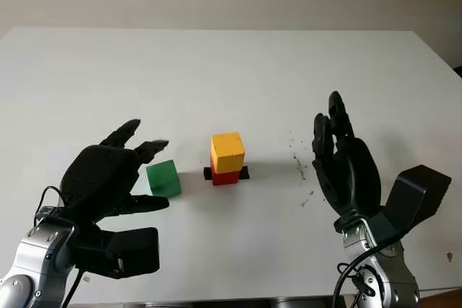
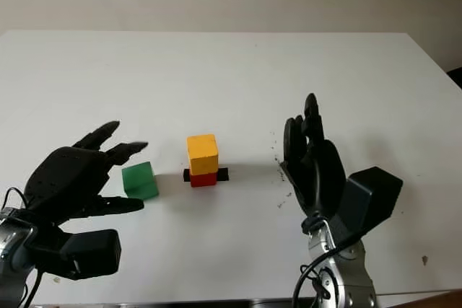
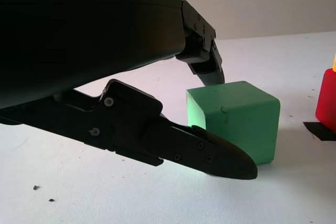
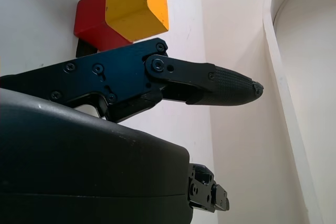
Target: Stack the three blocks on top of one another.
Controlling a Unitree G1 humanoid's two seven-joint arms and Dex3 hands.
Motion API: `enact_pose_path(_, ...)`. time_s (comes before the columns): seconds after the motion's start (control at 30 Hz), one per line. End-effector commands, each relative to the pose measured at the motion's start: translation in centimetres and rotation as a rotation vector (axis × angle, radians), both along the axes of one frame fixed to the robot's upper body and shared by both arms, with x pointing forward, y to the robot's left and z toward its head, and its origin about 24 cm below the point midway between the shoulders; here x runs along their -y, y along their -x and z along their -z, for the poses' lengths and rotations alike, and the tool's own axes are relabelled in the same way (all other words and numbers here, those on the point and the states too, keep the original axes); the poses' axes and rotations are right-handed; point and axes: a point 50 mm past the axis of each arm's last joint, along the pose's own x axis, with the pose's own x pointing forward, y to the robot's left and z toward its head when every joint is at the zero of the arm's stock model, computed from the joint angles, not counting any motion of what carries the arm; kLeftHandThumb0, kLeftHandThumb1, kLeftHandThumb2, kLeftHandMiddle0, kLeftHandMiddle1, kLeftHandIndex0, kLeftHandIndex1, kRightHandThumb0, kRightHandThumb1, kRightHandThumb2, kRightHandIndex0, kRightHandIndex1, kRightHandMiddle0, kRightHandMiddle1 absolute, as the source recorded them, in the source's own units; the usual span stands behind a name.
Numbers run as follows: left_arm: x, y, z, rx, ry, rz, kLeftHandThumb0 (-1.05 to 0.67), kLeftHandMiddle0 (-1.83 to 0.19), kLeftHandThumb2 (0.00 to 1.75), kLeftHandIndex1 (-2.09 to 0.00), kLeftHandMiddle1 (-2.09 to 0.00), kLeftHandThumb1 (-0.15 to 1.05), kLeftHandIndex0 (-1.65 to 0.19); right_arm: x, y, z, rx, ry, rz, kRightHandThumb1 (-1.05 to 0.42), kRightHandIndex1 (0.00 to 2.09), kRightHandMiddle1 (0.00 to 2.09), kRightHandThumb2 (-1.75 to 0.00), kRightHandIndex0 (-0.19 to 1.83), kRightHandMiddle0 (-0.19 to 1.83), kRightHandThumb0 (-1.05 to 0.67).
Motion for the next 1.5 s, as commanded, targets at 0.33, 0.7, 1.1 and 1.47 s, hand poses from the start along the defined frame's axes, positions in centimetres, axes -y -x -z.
enact_pose_path(0.33,0.4,-0.2,-0.5,0.028,0.024,0.031,-0.50,-0.30,0.11,-1.49,-0.09,1.05,-0.09,0.2,0.0,-0.6,0.010,-0.009,0.011,-1.05,0.00,0.00,-0.53,-0.19,-0.19,-0.64)
enact_pose_path(0.7,0.2,0.2,-2.0,0.164,0.291,0.116,-0.39,-0.39,0.22,-1.52,-0.12,1.05,-0.03,0.2,0.0,-0.8,-0.004,-0.020,0.015,-1.05,0.00,0.00,-0.45,-0.19,-0.19,-0.67)
enact_pose_path(1.1,-1.7,-1.3,-7.5,0.154,0.666,0.235,-0.34,-0.43,0.11,-1.23,-0.09,1.05,-0.21,0.0,-0.1,-0.6,-0.019,-0.013,0.010,-1.05,0.00,0.00,-0.43,-0.19,-0.19,-0.65)
enact_pose_path(1.47,-2.0,-5.2,-10.0,-0.015,0.910,0.313,-0.43,-0.44,0.10,-1.27,-0.05,1.05,-0.39,-0.2,-0.2,-0.5,-0.019,0.032,0.006,-1.05,0.00,0.00,-0.45,-0.19,-0.19,-0.60)
